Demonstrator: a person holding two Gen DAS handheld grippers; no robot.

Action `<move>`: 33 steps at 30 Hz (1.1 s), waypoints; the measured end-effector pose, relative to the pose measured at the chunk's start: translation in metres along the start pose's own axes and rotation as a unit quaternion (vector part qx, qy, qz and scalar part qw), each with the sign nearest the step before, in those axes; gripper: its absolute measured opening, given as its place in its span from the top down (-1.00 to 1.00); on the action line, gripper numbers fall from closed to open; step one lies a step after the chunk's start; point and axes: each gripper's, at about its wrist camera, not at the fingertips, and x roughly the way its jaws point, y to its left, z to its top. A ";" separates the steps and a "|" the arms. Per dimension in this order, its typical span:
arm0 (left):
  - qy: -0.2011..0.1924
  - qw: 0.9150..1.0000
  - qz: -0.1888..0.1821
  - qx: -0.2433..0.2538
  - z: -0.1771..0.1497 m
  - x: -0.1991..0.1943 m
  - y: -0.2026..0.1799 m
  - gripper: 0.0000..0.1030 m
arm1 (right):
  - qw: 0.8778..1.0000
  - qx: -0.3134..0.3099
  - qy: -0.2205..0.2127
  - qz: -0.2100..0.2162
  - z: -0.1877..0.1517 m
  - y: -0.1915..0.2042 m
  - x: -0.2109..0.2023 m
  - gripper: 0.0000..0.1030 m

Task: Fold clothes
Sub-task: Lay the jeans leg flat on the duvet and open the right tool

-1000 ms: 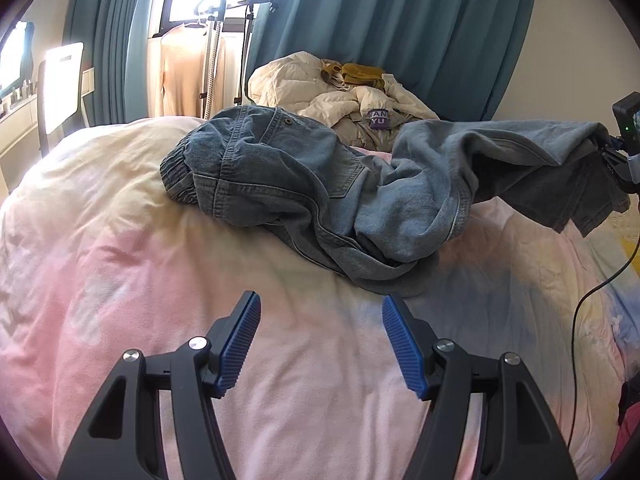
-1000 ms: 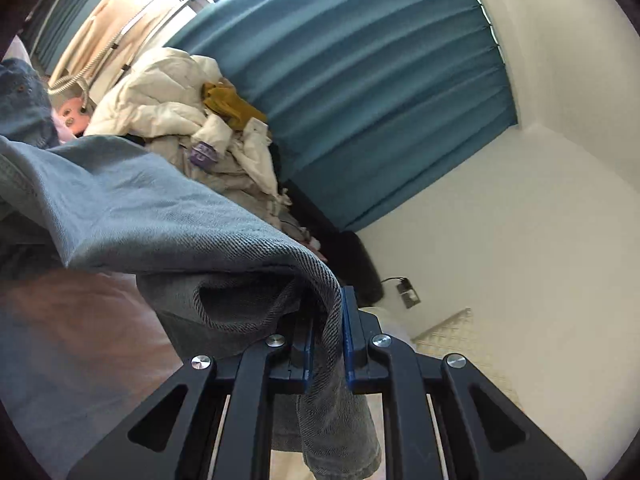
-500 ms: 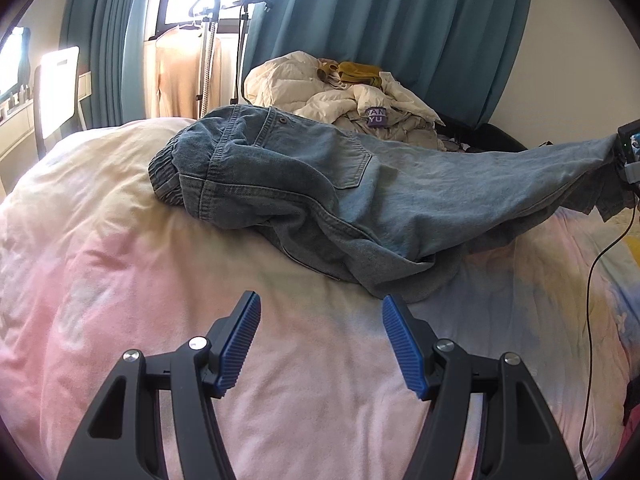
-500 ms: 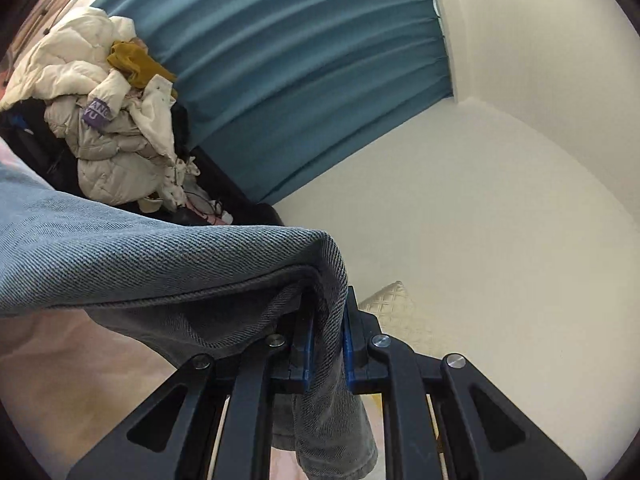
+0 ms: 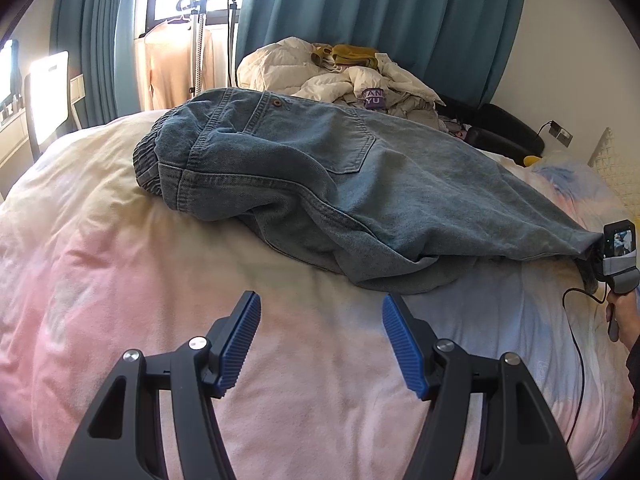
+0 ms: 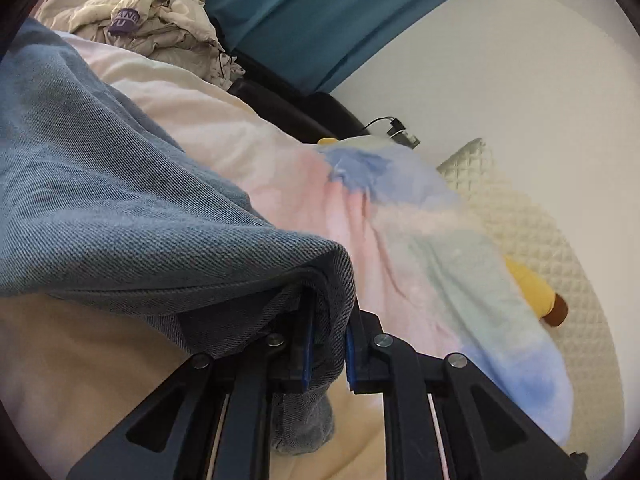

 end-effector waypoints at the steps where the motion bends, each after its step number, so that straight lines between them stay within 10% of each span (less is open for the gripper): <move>1: -0.001 1.000 0.002 0.002 0.001 0.000 -0.001 -0.27 | 1.000 0.020 0.009 0.018 -0.002 -0.005 0.000 0.71; 8: -0.008 1.000 0.001 0.004 0.004 -0.008 -0.003 -0.27 | 0.968 0.183 0.060 0.163 -0.011 -0.053 -0.021 0.06; 23: -0.022 1.000 -0.015 0.004 0.002 -0.051 0.004 -0.27 | 0.935 0.174 -0.005 0.308 0.018 -0.006 -0.232 -0.02; 33: -0.028 0.999 -0.013 -0.004 0.001 -0.064 0.015 -0.27 | 0.880 0.249 -0.027 0.402 0.025 0.067 -0.350 -0.02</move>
